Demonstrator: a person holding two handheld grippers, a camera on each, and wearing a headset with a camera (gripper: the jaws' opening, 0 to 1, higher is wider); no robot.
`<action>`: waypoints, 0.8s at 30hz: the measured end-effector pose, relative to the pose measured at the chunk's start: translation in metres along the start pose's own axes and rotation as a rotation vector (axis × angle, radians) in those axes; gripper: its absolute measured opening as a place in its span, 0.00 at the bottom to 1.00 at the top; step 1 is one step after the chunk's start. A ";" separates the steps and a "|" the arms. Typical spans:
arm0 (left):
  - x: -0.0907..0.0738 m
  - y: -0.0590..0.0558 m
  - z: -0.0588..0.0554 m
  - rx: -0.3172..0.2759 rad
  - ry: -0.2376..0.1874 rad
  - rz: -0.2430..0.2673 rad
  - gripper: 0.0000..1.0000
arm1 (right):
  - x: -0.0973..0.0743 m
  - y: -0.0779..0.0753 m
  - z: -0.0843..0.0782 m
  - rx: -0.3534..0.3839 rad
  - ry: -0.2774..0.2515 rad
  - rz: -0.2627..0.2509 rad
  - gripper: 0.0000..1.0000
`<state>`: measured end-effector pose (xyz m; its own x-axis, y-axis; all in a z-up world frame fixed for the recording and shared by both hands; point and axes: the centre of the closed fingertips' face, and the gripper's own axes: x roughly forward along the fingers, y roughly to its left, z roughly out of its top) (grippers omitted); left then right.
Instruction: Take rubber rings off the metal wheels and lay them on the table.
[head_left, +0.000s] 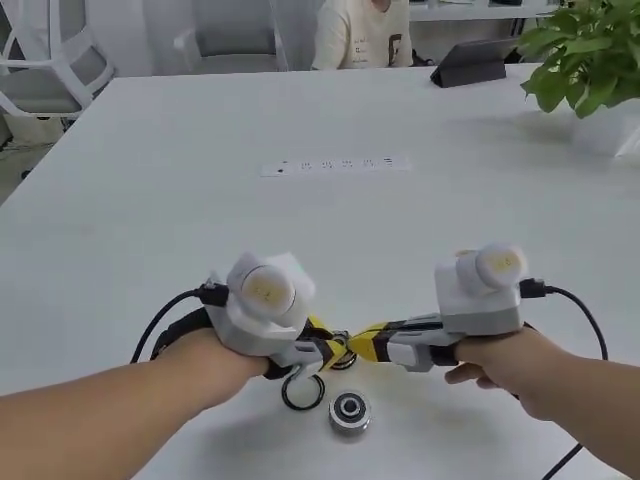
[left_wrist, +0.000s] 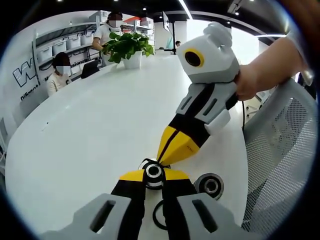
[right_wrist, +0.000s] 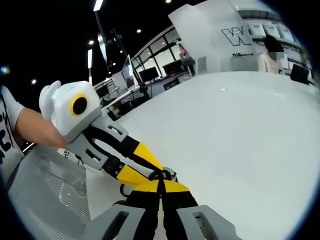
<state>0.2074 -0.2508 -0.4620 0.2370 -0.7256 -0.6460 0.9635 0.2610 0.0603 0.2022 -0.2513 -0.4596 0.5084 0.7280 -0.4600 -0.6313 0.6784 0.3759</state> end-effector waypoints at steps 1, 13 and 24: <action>0.000 0.000 0.000 0.000 0.000 0.001 0.06 | 0.000 0.000 0.000 -0.004 -0.001 0.001 0.00; 0.000 -0.001 0.000 -0.002 0.000 0.001 0.06 | 0.000 0.011 0.008 -0.010 -0.033 0.054 0.00; 0.000 0.000 0.000 -0.011 -0.007 0.005 0.07 | -0.001 0.006 0.003 -0.015 -0.017 0.034 0.00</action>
<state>0.2068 -0.2506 -0.4621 0.2423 -0.7286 -0.6406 0.9609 0.2712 0.0550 0.2000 -0.2476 -0.4551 0.4961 0.7524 -0.4332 -0.6570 0.6516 0.3792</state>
